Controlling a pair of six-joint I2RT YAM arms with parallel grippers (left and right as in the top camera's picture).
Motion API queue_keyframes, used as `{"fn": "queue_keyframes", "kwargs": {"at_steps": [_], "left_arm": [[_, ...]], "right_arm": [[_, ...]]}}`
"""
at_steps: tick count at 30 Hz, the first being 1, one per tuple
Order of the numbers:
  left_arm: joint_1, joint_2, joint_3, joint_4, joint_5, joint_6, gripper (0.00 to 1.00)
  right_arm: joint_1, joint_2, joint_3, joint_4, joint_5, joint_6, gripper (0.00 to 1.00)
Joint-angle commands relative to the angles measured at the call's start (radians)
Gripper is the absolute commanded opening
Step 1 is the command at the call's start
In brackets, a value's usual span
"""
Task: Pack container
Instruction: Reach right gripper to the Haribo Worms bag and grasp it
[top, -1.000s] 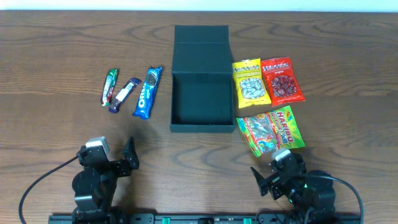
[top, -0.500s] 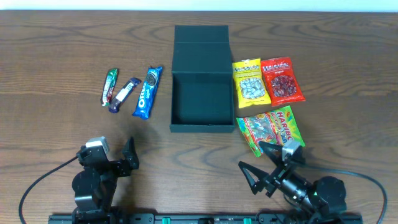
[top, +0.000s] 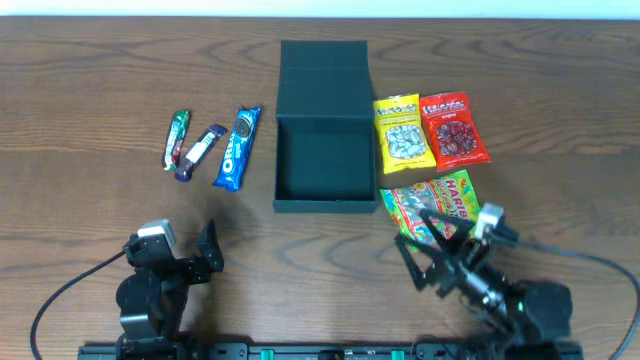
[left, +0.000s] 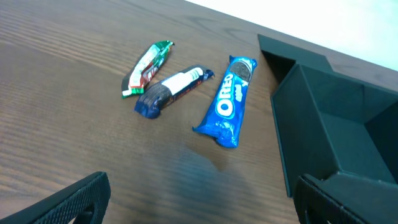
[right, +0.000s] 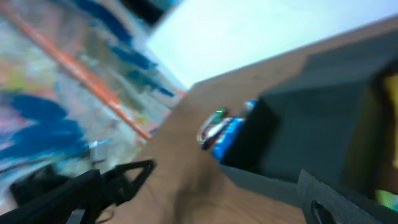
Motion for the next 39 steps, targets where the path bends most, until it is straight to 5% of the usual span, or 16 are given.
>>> {"fn": "queue_keyframes", "kwargs": {"at_steps": [1, 13, 31, 37, 39], "left_arm": [[0.001, -0.006, -0.02, 0.003, -0.006, -0.008, 0.95], [0.001, -0.006, -0.02, 0.003, -0.006, -0.008, 0.95], [0.001, -0.006, -0.02, 0.003, -0.006, -0.008, 0.95], [0.001, -0.006, -0.02, 0.003, -0.006, -0.008, 0.95], [0.001, -0.006, -0.02, 0.003, -0.006, -0.008, 0.95]], "right_arm": [[-0.056, 0.166, 0.092, -0.004, 0.027, -0.136, 0.99], [-0.103, 0.951, 0.566, -0.47, 0.491, -0.611, 0.99], [0.003, 1.437, 0.599, -0.486, 0.749, -0.636, 0.99], [0.003, 1.538, 0.599, -0.491, 0.748, -0.636, 0.7], [0.003, 1.543, 0.599, -0.491, 0.748, -0.636, 0.53]]}}
